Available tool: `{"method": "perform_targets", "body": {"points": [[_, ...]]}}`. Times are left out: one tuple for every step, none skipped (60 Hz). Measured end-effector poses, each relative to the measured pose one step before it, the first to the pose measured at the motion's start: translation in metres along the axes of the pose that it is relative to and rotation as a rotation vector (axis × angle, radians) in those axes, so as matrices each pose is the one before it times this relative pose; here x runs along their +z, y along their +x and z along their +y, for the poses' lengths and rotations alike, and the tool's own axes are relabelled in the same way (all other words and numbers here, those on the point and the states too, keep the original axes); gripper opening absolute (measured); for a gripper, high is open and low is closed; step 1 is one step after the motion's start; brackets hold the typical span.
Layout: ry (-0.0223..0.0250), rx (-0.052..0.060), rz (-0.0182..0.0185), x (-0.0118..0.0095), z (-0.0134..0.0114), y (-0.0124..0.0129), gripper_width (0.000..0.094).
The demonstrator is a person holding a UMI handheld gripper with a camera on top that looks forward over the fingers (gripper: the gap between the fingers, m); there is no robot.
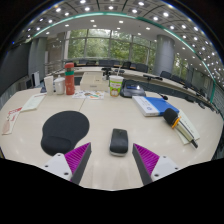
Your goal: Arrange mouse
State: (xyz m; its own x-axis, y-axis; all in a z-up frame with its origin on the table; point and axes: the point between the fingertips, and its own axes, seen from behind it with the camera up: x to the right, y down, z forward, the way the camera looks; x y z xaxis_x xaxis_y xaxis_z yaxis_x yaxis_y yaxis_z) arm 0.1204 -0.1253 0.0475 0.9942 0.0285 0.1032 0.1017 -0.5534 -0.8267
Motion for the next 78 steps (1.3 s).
{"method": "perform_targets", "body": {"points": [[-0.00271,0.0037,0.00385,0.00915,0.00060,0.00109,0.0846],[-0.00385,0.0045,0.00062,0.00730,-0.00070,0.00404,0.0845],[-0.00360,0.0040,0.00150,0.00800,-0.00053,0.00252,0.0842],[-0.00351,0.0038,-0.00004,0.00732,-0.00039,0.00201,0.0838],[-0.00375,0.0032,-0.00216,0.00722,0.00003,0.00135,0.0831],[-0.00375,0.0029,-0.00219,0.00702,0.00013,0.00147,0.0822],[-0.00290,0.0029,-0.00095,0.00731,0.00007,0.00141,0.0813],[-0.00453,0.0023,-0.00111,0.00616,0.00068,0.00138,0.0806],[-0.00572,0.0017,-0.00029,0.00561,0.00168,0.00067,0.0799],[-0.00580,0.0013,-0.00208,0.00561,0.00111,0.00094,0.0789],[-0.00574,0.0013,-0.00242,0.00484,0.00149,0.00066,0.0775],[-0.00568,0.0020,-0.00239,0.00451,0.00157,0.00048,0.0758],[-0.00569,0.0026,-0.00363,0.00418,0.00151,0.00005,0.0739],[-0.00567,0.0030,-0.00389,0.00377,0.00166,-0.00009,0.0715],[-0.00539,0.0027,-0.00412,0.00312,0.00174,-0.00034,0.0691],[0.00602,0.0041,-0.00686,0.00419,-0.00308,-0.00147,0.0666],[0.01255,0.0098,-0.01012,0.00123,-0.00187,-0.00050,0.0629],[-0.00395,0.0061,-0.00276,0.00125,0.00123,0.00132,0.0584],[-0.00227,0.0055,0.00589,0.00064,0.00043,0.00234,0.0546],[0.00497,0.0055,0.00303,0.00054,-0.00167,0.00184,0.0499],[-0.00166,0.0036,-0.00025,0.00058,0.00015,0.00086,0.0490],[-0.00164,0.0036,-0.00335,0.00019,0.00020,-0.00018,0.0486],[0.00053,-0.0004,-0.00223,-0.00003,-0.00037,0.00004,0.0469],[-0.00178,-0.0025,-0.00217,0.00002,0.00035,-0.00004,0.0464],[0.00143,-0.0020,-0.00279,-0.00087,-0.00123,-0.00024,0.0446],[-0.00089,-0.0014,-0.00007,0.00000,0.00019,0.00006,0.0435],[-0.00109,0.0008,-0.00020,0.00012,0.00025,-0.00008,0.0424],[-0.00110,0.0007,0.00008,0.00012,0.00011,-0.00006,0.0411],[-0.00219,-0.0021,0.00057,0.00010,0.00015,-0.00014,0.0400],[-0.00106,-0.0045,0.00108,0.00019,-0.00025,-0.00014,0.0390],[-0.00225,-0.0054,0.00036,0.00010,-0.00017,-0.00030,0.0381],[-0.00335,-0.0040,-0.00073,0.00016,-0.00009,-0.00048,0.0373],[-0.00279,-0.0030,-0.00152,0.00025,-0.00055,-0.00056,0.0362],[-0.00289,0.0001,-0.00108,0.00026,-0.00023,-0.00027,0.0354],[-0.00168,0.0020,-0.00066,0.00002,-0.00036,0.00007,0.0342],[-0.00160,0.0038,0.00117,0.00023,-0.00010,0.00049,0.0339],[-0.00392,0.0011,-0.00041,0.00015,0.00046,0.00027,0.0334],[-0.00221,-0.0001,-0.00055,0.00012,-0.00001,0.00018,0.0333],[-0.00086,0.0008,0.00195,-0.00039,-0.00046,0.00063,0.0333],[0.00048,0.0029,0.00440,-0.00076,-0.00093,0.00108,0.0332],[0.00236,0.0014,0.00201,-0.00088,-0.00128,0.00022,0.0324],[0.00117,0.0003,-0.00090,-0.00146,-0.00151,-0.00093,0.0325],[0.00335,0.0006,-0.00041,-0.00170,-0.00225,-0.00055,0.0325],[0.00796,0.0037,0.00462,-0.00214,-0.00389,0.00032,0.0324],[0.00914,0.0024,0.00736,-0.00244,-0.00456,0.00083,0.0325],[0.00790,-0.0012,0.00264,-0.00284,-0.00463,-0.00071,0.0324],[0.00735,-0.0032,-0.00093,-0.00323,-0.00512,-0.00177,0.0324],[0.01047,-0.0003,-0.00041,-0.00368,-0.00614,-0.00188,0.0324],[0.01422,0.0032,0.00232,-0.00358,-0.00715,-0.00028,0.0324],[0.01190,0.0009,0.00128,-0.00466,-0.00762,-0.00263,0.0324],[0.01107,-0.0011,-0.00209,-0.00426,-0.00725,-0.00334,0.0324],[0.01033,-0.0025,-0.00422,-0.00402,-0.00753,-0.00417,0.0324],[0.01160,-0.0025,-0.00285,-0.00423,-0.00831,-0.00408,0.0324],[0.01673,-0.0007,0.00003,-0.00361,-0.00906,-0.00300,0.0324],[0.01712,-0.0013,0.00008,-0.00395,-0.00963,-0.00375,0.0324],[0.01496,-0.0031,-0.00163,-0.00355,-0.00920,-0.00435,0.0324],[0.01186,-0.0039,-0.00216,-0.00361,-0.00841,-0.00492,0.0324],[0.01035,-0.0021,-0.00143,-0.00214,-0.00906,-0.00618,0.0323],[0.00930,-0.0010,-0.00342,-0.00287,-0.00804,-0.00516,0.0324],[0.00916,0.0001,-0.00374,-0.00202,-0.00726,-0.00604,0.0323],[0.00656,0.0008,-0.00588,-0.00128,-0.00626,-0.00727,0.0322],[0.00505,0.0009,-0.00687,-0.00086,-0.00515,-0.00869,0.0322],[0.00210,0.0011,-0.00705,-0.00166,-0.00345,-0.00983,0.0322],[-0.00188,0.0010,-0.00821,0.00340,-0.00471,-0.00772,0.0323],[0.00131,0.0017,-0.00673,0.00114,-0.00340,-0.00839,0.0323],[-0.00003,-0.0005,-0.00661,0.00163,-0.00242,-0.00845,0.0322],[-0.00255,-0.0033,-0.00740,0.00219,-0.00104,-0.00861,0.0324],[-0.00277,-0.0051,-0.00672,0.00003,0.00163,-0.00959,0.0324],[-0.00523,-0.0043,-0.00554,0.00325,0.00113,-0.00825,0.0324],[-0.00557,-0.0029,-0.00516,0.00357,0.00183,-0.00823,0.0323],[-0.00369,-0.0020,-0.00593,0.00468,0.00414,-0.00966,0.0322],[-0.00952,-0.0008,-0.00737,0.00462,0.00095,-0.00754,0.0322],[-0.00872,0.0006,-0.00775,0.00432,0.00332,-0.00800,0.0323],[-0.00820,0.0013,-0.00682,0.00461,0.00566,-0.00789,0.0322],[-0.01128,0.0010,-0.00452,0.00509,0.00509,-0.00673,0.0322],[-0.01291,0.0003,-0.00275,0.00512,0.00599,-0.00611,0.0322],[-0.01270,-0.0004,-0.00185,0.00542,0.00604,-0.00566,0.0321],[-0.01214,-0.0007,-0.00111,0.00551,0.00612,-0.00510,0.0324]]}}
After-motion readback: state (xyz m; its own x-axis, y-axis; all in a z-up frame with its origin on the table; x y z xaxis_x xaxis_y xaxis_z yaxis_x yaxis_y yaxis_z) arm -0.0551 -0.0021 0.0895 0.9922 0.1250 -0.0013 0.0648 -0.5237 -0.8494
